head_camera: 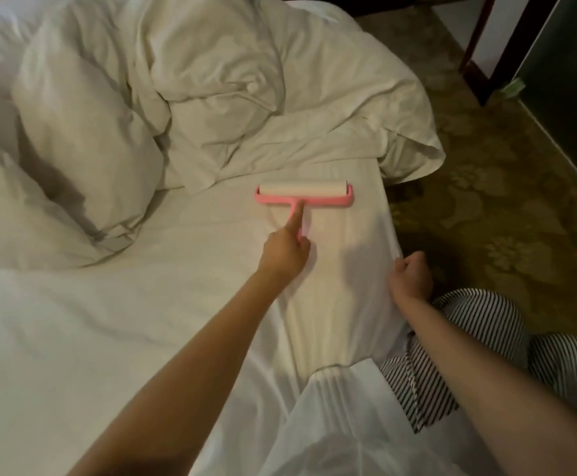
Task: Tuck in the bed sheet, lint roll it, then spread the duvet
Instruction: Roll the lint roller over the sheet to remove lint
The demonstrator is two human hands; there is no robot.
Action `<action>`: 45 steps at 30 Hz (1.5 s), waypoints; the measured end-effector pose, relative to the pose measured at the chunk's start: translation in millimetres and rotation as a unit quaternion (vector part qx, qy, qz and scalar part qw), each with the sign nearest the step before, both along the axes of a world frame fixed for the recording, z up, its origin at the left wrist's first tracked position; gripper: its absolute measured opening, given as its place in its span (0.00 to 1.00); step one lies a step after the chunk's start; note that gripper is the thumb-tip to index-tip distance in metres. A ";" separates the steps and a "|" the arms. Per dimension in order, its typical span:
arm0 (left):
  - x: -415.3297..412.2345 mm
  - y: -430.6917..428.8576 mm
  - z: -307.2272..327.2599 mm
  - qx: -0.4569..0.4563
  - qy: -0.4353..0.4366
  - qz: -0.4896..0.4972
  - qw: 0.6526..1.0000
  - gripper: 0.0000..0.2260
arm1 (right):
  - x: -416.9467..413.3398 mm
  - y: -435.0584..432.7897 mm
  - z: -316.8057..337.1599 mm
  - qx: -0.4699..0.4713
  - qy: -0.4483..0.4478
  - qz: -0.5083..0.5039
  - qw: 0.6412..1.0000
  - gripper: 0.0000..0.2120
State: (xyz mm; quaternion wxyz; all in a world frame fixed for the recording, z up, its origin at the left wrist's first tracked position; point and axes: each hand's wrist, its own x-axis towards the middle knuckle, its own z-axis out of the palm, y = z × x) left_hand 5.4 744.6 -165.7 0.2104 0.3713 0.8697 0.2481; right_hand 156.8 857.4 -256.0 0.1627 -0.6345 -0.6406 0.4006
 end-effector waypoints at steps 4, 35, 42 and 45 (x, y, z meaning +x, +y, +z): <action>32.9 -28.6 5.3 -0.034 0.053 -0.023 0.998 0.32 | 9.0 4.6 -2.6 0.019 -0.010 0.016 1.000 0.09; 29.3 -15.2 15.9 -0.029 0.071 0.001 0.997 0.28 | 3.8 -50.3 10.0 0.116 -0.158 0.319 0.927 0.27; 58.4 -168.4 43.8 0.021 0.167 0.094 0.981 0.31 | -32.1 -98.2 12.6 0.251 0.043 0.289 0.923 0.24; 70.3 -216.2 9.1 -0.057 0.114 0.159 0.979 0.35 | -46.5 -118.7 13.3 0.261 0.025 0.303 0.916 0.23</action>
